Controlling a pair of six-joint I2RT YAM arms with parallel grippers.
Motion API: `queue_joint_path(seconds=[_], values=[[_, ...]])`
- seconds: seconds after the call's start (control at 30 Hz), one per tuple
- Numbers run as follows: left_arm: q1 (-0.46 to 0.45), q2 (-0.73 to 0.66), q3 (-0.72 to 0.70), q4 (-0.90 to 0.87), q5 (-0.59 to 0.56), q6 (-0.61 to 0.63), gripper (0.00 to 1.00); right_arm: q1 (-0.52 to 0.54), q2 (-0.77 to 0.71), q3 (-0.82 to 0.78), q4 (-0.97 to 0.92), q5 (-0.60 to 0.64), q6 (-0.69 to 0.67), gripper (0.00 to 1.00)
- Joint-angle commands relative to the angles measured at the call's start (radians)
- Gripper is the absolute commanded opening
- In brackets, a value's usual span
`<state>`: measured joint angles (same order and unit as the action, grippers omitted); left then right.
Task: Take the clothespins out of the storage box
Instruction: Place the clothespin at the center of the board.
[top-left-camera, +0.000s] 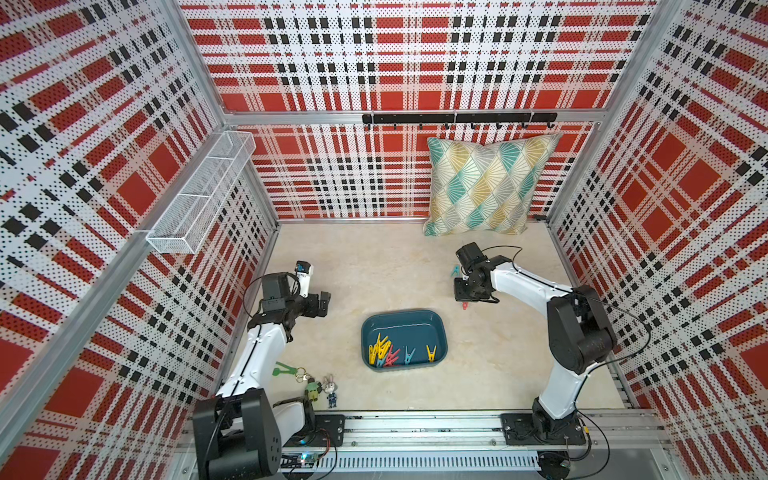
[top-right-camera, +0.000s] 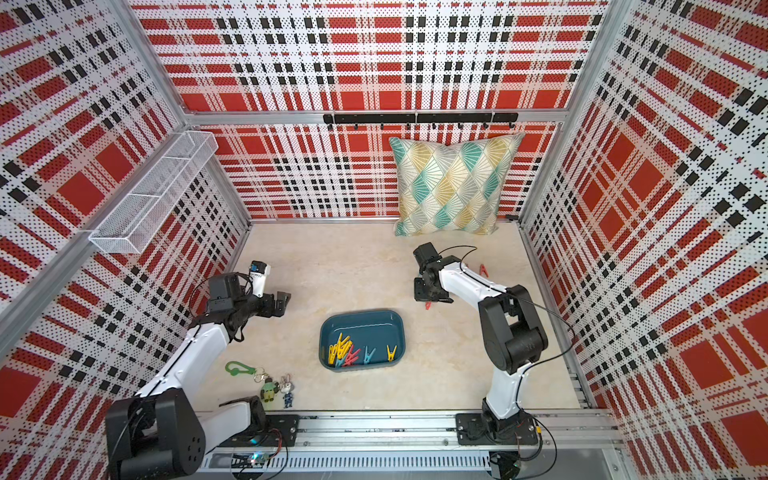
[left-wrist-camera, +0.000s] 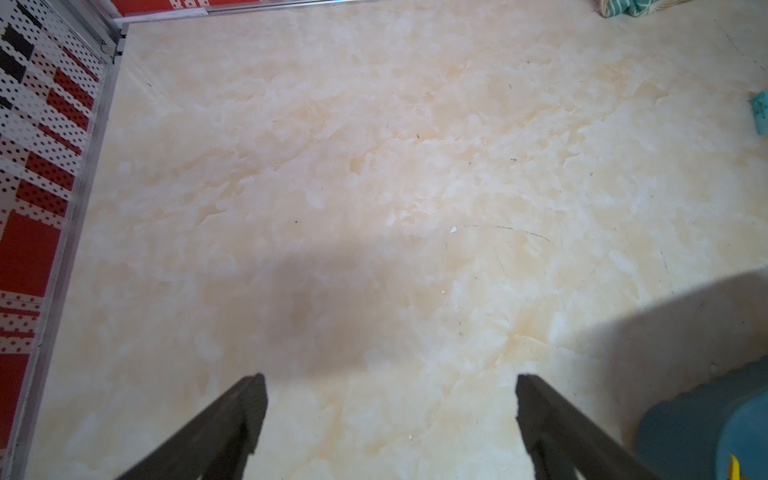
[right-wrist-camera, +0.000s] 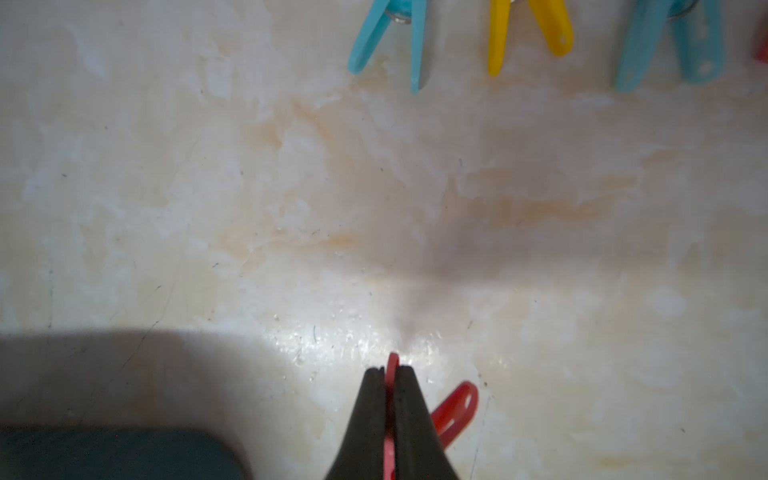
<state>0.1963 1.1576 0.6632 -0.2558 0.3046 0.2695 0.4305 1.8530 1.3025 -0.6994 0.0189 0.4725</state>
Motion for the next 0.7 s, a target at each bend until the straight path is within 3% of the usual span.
queue_joint_path(seconds=[0.0,0.23,0.67], values=[[0.012,0.001,0.023,0.007,-0.003,0.000,0.99,-0.005,0.067,0.074,0.030,-0.027,-0.011,0.00],[0.013,0.001,0.023,0.007,-0.004,0.000,0.99,-0.016,0.180,0.167,0.016,-0.019,0.003,0.02],[0.011,-0.006,0.019,0.009,0.004,0.004,0.99,-0.027,0.261,0.255,-0.051,0.010,-0.069,0.09]])
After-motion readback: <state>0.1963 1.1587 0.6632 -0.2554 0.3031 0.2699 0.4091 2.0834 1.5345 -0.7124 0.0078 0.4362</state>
